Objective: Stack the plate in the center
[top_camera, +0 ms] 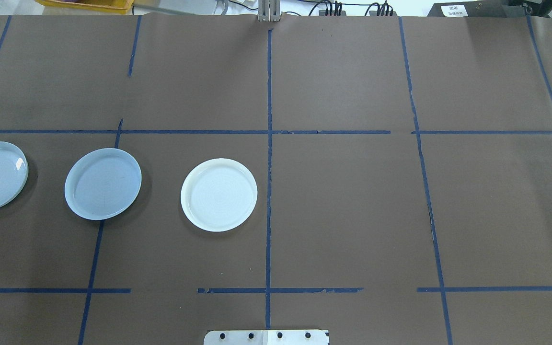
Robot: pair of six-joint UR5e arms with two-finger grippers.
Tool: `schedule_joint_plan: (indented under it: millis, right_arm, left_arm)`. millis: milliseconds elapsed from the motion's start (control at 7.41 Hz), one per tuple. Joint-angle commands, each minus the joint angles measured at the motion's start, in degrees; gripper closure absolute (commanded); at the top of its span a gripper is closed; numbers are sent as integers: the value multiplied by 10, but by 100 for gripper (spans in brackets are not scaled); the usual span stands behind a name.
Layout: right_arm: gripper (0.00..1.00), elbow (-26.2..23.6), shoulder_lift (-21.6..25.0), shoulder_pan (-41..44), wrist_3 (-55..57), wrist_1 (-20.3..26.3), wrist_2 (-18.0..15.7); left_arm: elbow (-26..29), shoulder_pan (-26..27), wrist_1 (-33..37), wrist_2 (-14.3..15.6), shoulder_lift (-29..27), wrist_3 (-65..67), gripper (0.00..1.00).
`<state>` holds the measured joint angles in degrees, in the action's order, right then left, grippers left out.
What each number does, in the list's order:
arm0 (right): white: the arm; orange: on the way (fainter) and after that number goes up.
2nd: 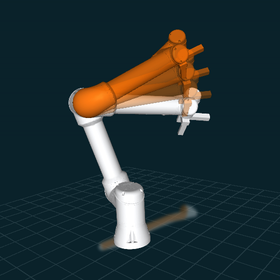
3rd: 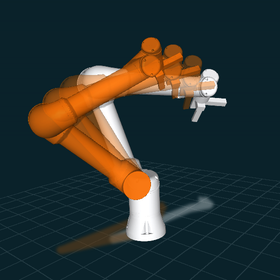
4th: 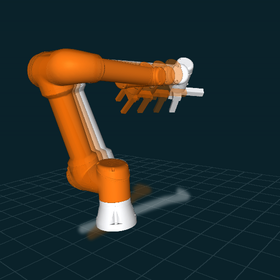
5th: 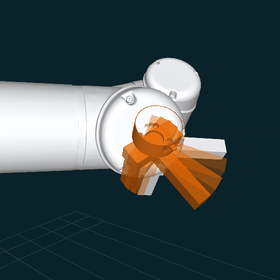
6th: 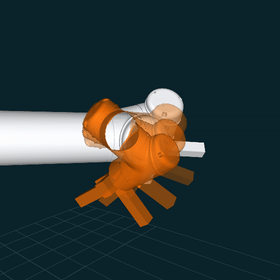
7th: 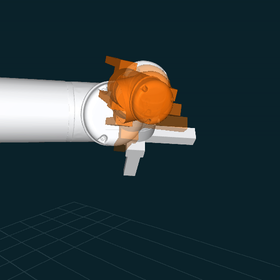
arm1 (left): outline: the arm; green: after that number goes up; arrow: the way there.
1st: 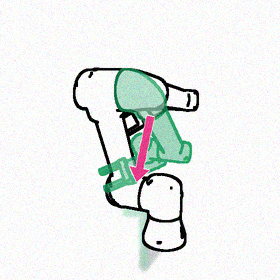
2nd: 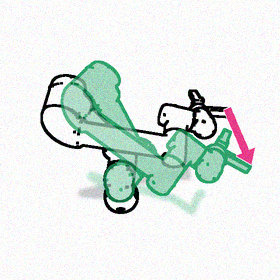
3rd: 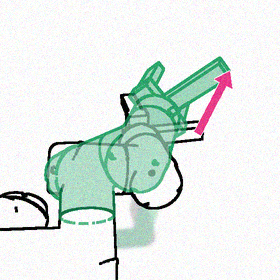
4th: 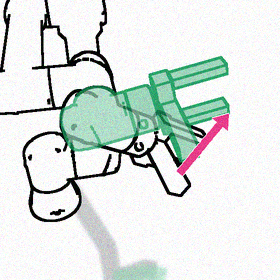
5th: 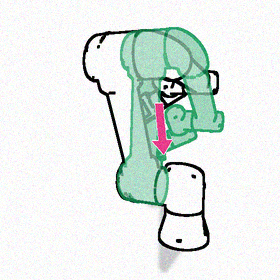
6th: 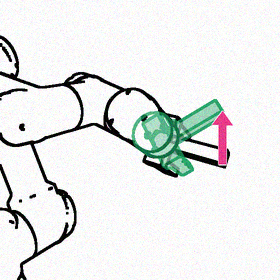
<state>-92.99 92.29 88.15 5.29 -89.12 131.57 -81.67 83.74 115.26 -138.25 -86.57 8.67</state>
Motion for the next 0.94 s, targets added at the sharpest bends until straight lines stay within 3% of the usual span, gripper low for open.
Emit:
schedule_joint_plan:
  millis: [0, 270, 810]
  right_arm:
    - [0, 0, 0, 0, 1, 0, -1]
    - [0, 0, 0, 0, 1, 0, -1]
    - [0, 0, 0, 0, 1, 0, 0]
  left_arm:
    - [56, -63, 116, 0, 2, 82, 0]
    - [65, -102, 145, 2, 1, 133, 0]
    - [79, -122, 146, 3, 0, 149, 2]
